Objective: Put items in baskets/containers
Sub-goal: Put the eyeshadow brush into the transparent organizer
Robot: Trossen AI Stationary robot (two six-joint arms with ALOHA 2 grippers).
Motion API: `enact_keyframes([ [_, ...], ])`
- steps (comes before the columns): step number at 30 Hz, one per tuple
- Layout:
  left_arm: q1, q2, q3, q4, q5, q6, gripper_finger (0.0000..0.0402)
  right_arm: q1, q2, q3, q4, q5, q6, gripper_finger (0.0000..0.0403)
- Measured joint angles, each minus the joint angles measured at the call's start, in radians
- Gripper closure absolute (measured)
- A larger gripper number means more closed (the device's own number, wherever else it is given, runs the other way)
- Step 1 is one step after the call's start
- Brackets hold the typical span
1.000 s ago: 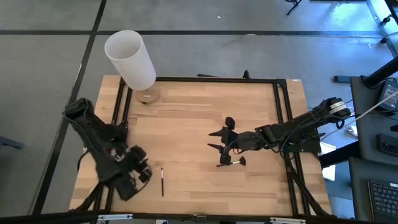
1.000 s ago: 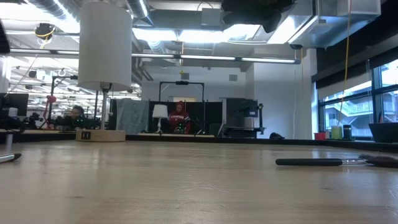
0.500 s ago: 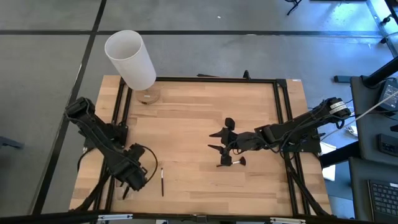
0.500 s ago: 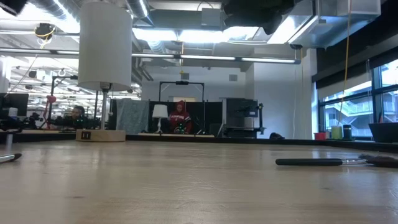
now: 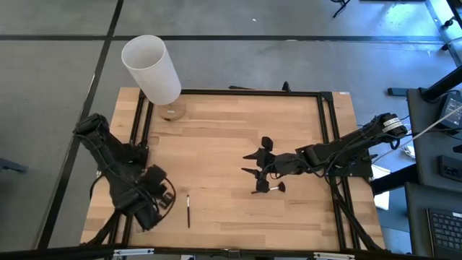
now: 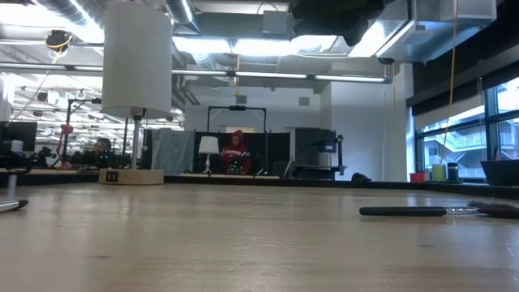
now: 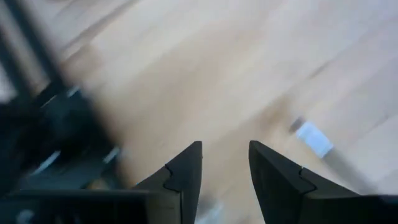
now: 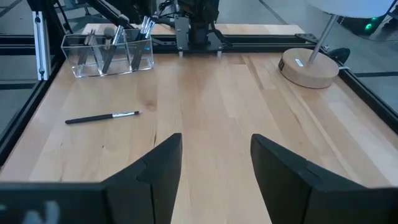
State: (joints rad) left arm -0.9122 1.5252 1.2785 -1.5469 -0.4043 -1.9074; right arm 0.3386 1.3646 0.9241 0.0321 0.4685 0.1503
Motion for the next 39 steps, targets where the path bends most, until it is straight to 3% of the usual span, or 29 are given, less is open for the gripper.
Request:
enact_keyframes([
  [3, 0.040, 0.016, 0.000, 0.073, -0.137, -0.002, 0.0274, 0.000, -0.015, 0.000, -0.028, 0.000, 0.030, 0.0213],
  [5, 0.079, 0.034, 0.000, 0.133, -0.170, -0.013, 0.0274, 0.000, -0.039, 0.000, -0.076, -0.001, 0.060, 0.0213],
  [7, 0.126, 0.057, 0.000, 0.209, -0.124, -0.019, 0.0274, 0.000, -0.066, 0.000, -0.137, 0.000, 0.088, 0.0213],
  [11, 0.228, 0.118, 0.000, 0.337, 0.172, -0.007, 0.0274, 0.000, -0.109, 0.000, -0.267, -0.001, 0.160, 0.0213],
  [14, 0.280, 0.164, 0.000, 0.379, 0.295, 0.038, 0.0274, -0.002, -0.134, 0.000, -0.334, -0.006, 0.178, 0.0213],
  [23, 0.360, 0.267, 0.000, 0.460, 0.341, 0.074, 0.0271, -0.071, -0.181, 0.000, -0.402, -0.051, 0.028, 0.0213],
  [34, 0.364, 0.366, 0.000, 0.513, 0.397, 0.019, 0.0228, -0.202, -0.201, 0.000, -0.517, -0.042, 0.063, 0.0213],
  [39, 0.359, 0.414, 0.000, 0.536, 0.414, 0.010, 0.0229, -0.227, -0.201, 0.000, -0.513, -0.041, 0.079, 0.0213],
])
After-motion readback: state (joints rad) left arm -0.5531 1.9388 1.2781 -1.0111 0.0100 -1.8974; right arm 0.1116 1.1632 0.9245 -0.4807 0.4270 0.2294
